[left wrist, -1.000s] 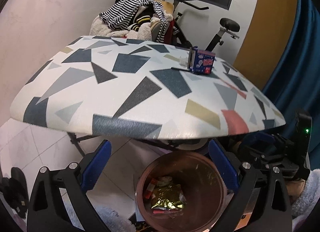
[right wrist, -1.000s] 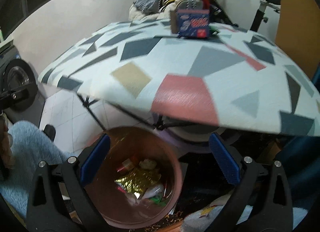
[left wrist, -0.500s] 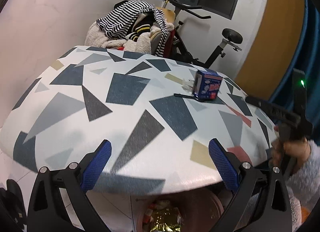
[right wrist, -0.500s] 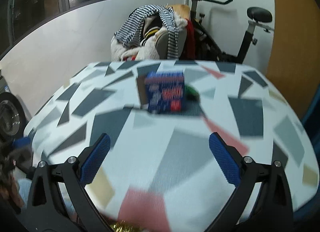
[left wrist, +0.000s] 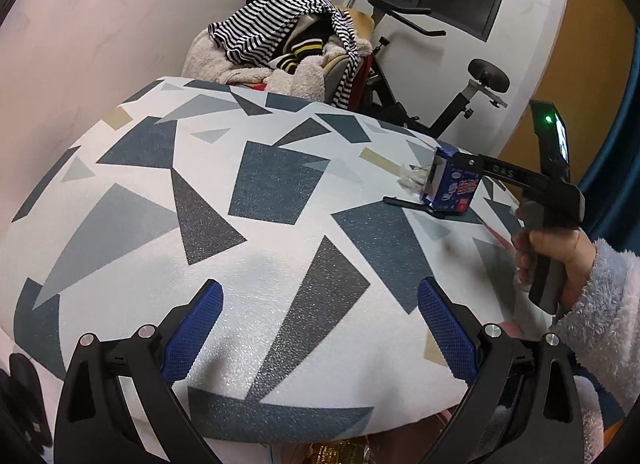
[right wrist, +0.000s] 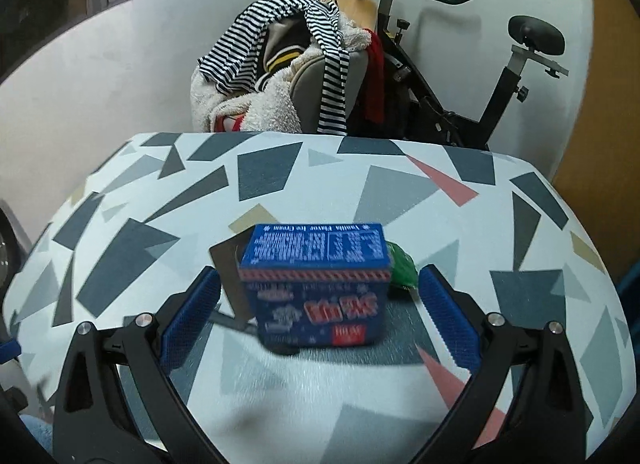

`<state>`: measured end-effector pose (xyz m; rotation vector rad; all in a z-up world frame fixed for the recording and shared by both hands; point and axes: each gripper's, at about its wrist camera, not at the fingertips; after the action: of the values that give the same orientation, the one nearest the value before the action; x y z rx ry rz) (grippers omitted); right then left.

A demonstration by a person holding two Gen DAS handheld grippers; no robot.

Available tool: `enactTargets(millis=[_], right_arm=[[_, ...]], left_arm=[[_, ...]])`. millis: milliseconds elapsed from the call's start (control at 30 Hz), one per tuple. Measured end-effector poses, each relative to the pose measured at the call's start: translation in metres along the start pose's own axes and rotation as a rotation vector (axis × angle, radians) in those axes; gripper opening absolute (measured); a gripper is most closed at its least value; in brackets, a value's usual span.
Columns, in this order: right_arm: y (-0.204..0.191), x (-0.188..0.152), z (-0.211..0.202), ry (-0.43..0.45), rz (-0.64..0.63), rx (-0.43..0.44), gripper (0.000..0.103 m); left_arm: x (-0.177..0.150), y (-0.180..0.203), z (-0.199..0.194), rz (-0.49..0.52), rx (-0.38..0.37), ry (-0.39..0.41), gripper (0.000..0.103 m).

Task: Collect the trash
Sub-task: 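Grasp the blue ice cream box with the right gripper, then grasp the black plastic spork with the left gripper while the right gripper holds the box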

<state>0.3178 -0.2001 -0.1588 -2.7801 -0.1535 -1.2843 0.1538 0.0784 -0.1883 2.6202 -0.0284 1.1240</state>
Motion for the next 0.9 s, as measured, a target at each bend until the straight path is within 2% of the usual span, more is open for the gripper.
enactTargets(millis=[133, 200, 233, 433, 533, 733, 900], right_arm=[[-0.004, 0.002, 0.019, -0.042, 0.006, -0.036, 0.097], [0.0, 0.003, 0.023, -0.051, 0.03, 0.007, 0.095], [0.002, 0.002, 0.022, -0.053, 0.032, 0.02, 0.082], [0.013, -0.003, 0.0, 0.0, 0.003, 0.062, 0.082], [0.026, -0.005, -0.015, 0.028, 0.032, 0.066, 0.082], [0.06, -0.016, -0.044, 0.053, 0.134, 0.058, 0.082], [0.086, -0.03, -0.066, 0.065, 0.189, 0.05, 0.082]], left_arm=[[0.001, 0.0, 0.007, 0.002, -0.006, -0.007, 0.095], [0.002, 0.003, 0.01, 0.009, -0.011, -0.009, 0.095], [0.003, 0.005, 0.011, 0.014, -0.016, -0.009, 0.095], [0.014, 0.018, 0.023, 0.03, -0.065, -0.033, 0.094], [0.025, 0.031, 0.036, 0.054, -0.105, -0.053, 0.087], [0.056, 0.074, 0.083, 0.262, -0.144, -0.086, 0.075], [0.074, 0.116, 0.143, 0.499, -0.14, -0.15, 0.068]])
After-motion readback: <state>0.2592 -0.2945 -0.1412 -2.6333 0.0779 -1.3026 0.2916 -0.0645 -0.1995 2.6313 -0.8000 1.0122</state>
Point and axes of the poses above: each gripper's, at about its wrist camera, not at the fingertips, and z roughly the way its jaws point, y to its right, x to its top
